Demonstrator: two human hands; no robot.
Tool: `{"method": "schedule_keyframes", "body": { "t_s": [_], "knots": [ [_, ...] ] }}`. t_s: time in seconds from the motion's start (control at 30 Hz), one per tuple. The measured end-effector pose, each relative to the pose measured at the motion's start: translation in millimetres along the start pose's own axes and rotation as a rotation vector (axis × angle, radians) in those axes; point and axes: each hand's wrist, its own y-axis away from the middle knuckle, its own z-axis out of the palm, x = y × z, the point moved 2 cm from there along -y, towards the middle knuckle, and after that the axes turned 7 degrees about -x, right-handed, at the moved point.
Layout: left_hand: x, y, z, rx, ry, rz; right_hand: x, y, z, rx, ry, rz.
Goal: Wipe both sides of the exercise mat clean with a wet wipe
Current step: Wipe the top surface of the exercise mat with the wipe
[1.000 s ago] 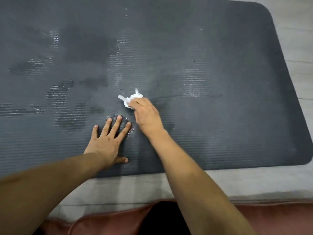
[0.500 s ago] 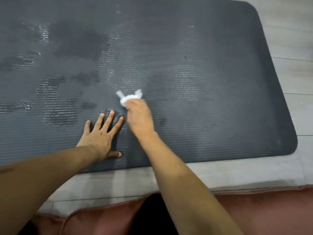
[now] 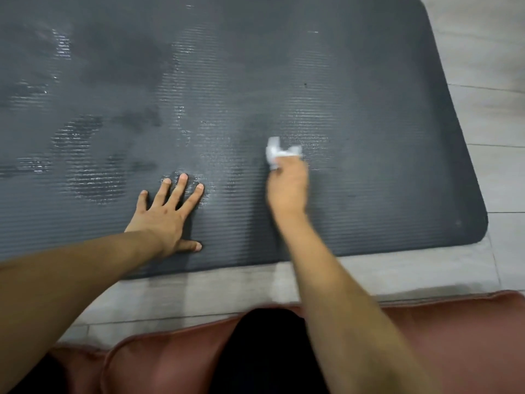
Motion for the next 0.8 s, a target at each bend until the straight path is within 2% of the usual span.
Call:
{"method": "schedule_keyframes", "body": {
  "t_s": [0.07,0.1,0.2,0.27,0.4,0.5,0.53,0.6,0.7,0.77,0.8],
  "knots": [
    [0,1,0,0.0,0.006,-0.001,-74,35,30,-0.167,-0.086,-0.275],
    [1,1,0,-0.002,0.002,-0.003,-98,50,37,-0.235,-0.157,-0.351],
    [0,1,1,0.011,0.002,-0.003,-79,50,29,-0.228,-0.18,-0.446],
    [-2,0,1,0.024,0.014,0.01,-21,33,9,-0.19,-0.063,-0.319],
    [-2,1,4,0.039,0.027,0.013,121,22,-53,-0.009,0.079,0.161],
    [-2,0,3,0.032,0.024,0.02,127,28,-61,0.029,0.033,0.417],
    [-2,0,2,0.03,0.029,0.02,106,29,-50,0.043,-0.024,0.387],
    [-3,0,1,0.027,0.035,0.017,49,36,-19,-0.009,-0.182,0.132],
    [-2,1,1,0.026,0.031,0.014,-43,70,18,-0.3,-0.191,-0.287],
    [-2,2,1,0.029,0.025,0.014,-57,81,18,-0.44,-0.15,-0.428],
    [-3,2,1,0.031,0.031,0.018,-42,78,12,-0.423,-0.126,-0.476]
  ]
}}
